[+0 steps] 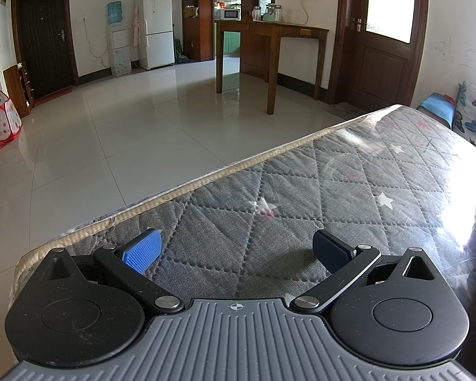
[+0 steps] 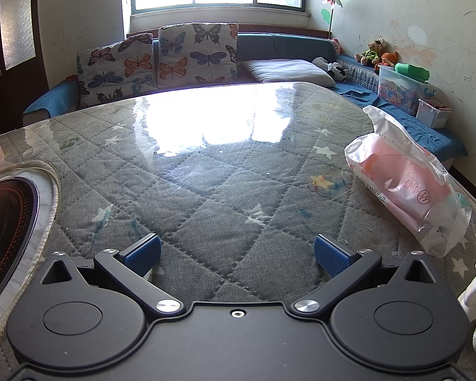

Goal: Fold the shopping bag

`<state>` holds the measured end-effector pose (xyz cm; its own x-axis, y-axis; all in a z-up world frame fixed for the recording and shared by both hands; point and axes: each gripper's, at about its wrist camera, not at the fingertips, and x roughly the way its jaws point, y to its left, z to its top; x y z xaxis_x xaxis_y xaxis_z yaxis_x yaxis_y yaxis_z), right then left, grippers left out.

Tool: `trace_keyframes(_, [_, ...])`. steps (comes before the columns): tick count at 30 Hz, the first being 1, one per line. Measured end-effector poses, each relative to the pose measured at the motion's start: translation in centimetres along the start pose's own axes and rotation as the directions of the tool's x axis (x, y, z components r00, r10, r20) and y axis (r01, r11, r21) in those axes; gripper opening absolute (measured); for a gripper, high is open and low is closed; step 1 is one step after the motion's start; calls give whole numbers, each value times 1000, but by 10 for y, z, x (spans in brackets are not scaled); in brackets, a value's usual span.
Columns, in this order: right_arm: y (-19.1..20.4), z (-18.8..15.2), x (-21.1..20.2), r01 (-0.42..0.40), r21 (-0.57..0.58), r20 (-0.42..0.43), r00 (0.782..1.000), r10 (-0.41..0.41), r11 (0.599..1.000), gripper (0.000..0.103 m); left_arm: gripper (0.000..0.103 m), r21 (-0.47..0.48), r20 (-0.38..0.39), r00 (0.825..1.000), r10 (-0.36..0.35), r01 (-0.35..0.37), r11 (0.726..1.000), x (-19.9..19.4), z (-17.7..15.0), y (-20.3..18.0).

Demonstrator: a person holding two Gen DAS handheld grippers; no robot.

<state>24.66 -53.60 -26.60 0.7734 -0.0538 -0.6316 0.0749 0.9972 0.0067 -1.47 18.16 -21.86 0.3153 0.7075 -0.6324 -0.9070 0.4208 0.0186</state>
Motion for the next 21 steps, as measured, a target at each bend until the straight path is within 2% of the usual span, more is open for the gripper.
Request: trace_keyframes(21, [0,0,0,0,0,0,1000,0,1000,103,103,0,0,1000,0,0,1000,0,-1,2])
